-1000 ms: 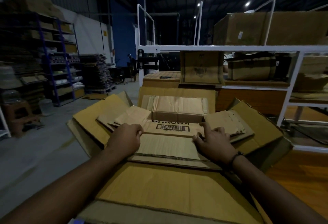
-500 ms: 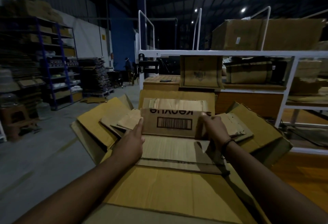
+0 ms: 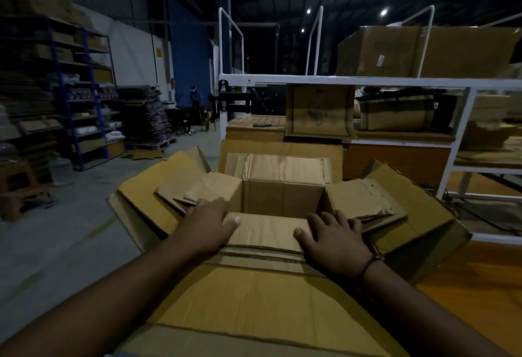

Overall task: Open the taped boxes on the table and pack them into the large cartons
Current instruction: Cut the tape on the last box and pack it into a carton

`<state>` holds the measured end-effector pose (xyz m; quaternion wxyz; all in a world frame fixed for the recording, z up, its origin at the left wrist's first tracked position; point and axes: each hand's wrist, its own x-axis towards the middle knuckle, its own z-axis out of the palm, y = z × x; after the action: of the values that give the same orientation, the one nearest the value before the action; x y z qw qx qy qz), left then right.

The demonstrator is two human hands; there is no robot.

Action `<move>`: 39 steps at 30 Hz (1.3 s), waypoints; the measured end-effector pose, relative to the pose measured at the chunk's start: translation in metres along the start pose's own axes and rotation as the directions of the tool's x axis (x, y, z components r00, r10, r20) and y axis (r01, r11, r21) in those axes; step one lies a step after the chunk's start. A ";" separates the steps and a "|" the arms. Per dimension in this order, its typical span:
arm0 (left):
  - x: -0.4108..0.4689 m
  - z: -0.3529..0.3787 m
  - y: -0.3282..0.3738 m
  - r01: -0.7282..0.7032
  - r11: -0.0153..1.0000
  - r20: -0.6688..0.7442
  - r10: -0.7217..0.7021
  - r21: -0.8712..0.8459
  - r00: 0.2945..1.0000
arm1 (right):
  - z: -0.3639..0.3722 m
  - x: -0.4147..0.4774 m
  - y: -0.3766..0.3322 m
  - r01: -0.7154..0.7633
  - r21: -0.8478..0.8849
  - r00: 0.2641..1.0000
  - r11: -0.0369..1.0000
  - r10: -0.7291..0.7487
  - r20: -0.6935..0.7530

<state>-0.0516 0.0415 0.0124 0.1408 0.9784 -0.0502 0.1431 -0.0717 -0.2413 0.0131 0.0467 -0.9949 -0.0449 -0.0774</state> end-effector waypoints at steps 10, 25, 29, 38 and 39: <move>0.007 -0.011 0.018 -0.192 0.850 0.296 0.045 0.491 0.954 | 0.005 0.014 0.002 0.072 -0.052 0.991 0.996 -0.065 0.119; 0.029 -0.008 0.024 -0.070 0.959 0.346 -0.031 0.275 0.938 | -0.021 0.048 0.006 -0.036 -0.180 0.963 0.983 0.082 0.257; 0.028 -0.008 0.028 -0.089 0.947 0.375 -0.035 0.310 0.926 | -0.017 0.049 -0.008 -0.089 -0.222 0.953 0.971 0.148 0.265; 0.011 0.007 0.016 -0.112 0.979 0.245 0.068 0.171 0.967 | 0.005 -0.001 -0.060 0.201 -0.044 0.966 0.979 -0.191 0.172; 0.007 0.010 0.015 -0.120 0.982 0.211 0.087 0.149 0.974 | 0.009 -0.007 -0.065 0.247 -0.037 0.961 0.968 -0.240 0.136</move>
<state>-0.0447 0.0242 0.0092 0.0478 0.9921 -0.1034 0.0531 -0.0834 -0.1767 0.0087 0.0068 -0.9856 -0.1680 -0.0186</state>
